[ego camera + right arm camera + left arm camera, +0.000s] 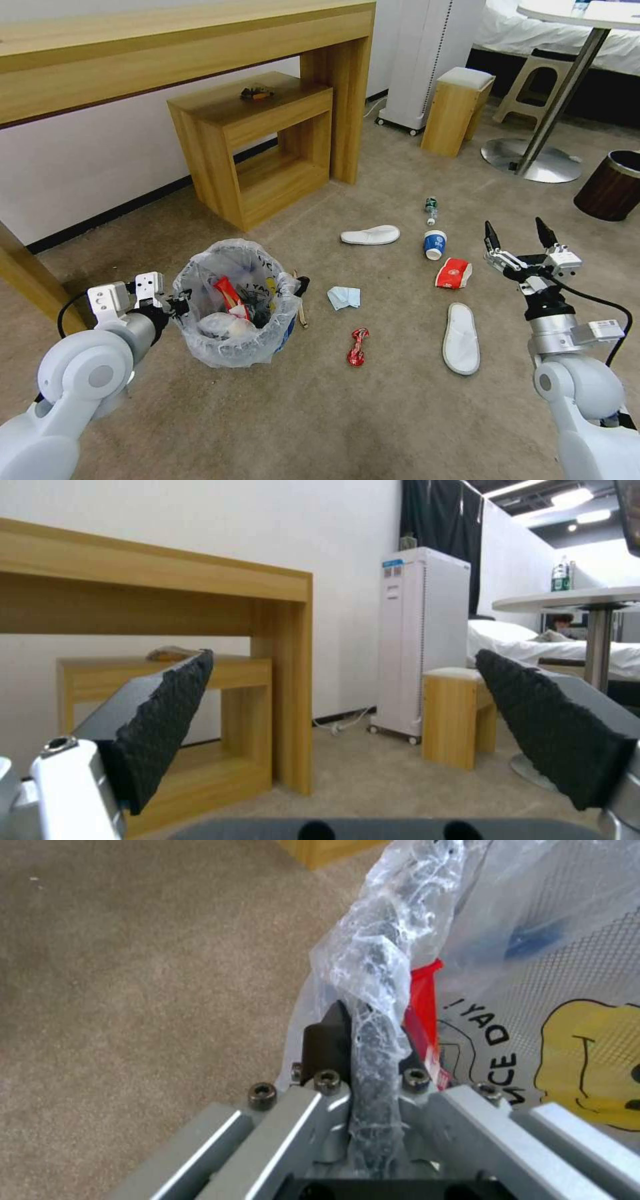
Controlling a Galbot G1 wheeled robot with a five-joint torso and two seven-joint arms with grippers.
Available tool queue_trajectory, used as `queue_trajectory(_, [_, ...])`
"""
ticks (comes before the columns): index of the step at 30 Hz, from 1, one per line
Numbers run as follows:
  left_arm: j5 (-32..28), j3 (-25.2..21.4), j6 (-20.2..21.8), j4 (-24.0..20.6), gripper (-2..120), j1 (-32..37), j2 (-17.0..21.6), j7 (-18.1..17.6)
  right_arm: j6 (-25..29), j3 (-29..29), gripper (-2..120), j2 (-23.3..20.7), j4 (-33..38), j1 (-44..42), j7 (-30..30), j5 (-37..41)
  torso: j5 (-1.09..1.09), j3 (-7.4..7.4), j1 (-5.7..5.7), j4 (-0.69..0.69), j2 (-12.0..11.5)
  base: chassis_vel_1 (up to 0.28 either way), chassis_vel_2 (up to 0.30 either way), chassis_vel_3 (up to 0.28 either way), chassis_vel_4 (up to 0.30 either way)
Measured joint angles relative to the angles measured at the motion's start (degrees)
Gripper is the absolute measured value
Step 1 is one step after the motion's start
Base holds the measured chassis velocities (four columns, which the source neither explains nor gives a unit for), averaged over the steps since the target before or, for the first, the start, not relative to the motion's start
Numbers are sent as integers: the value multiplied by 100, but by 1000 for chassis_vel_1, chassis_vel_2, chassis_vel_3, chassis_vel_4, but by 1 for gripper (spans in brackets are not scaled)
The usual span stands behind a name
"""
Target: Pick up the trash bin and place the garbage on the floor into it.
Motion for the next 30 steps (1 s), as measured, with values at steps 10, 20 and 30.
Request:
queue_trajectory(10, [27, -132, 31, 77, 0, 5, 11, -175, 29, -4, 100, 22, -30, 19, -19, -22, 0, 0, 0, 0, 0, -10, 7, 10, -7])
queue_trajectory(20, [-40, -441, 62, 78, 0, 83, -11, -197, 33, -15, 100, 57, -52, 63, -37, -41, 1, -1, 0, 0, 0, -57, 52, 53, -54])
queue_trajectory(30, [-53, -585, 102, 157, 0, 154, -6, -197, 58, -8, 100, 58, -55, 69, -41, -41, 0, 0, 0, 0, 0, -60, 66, 61, -71])
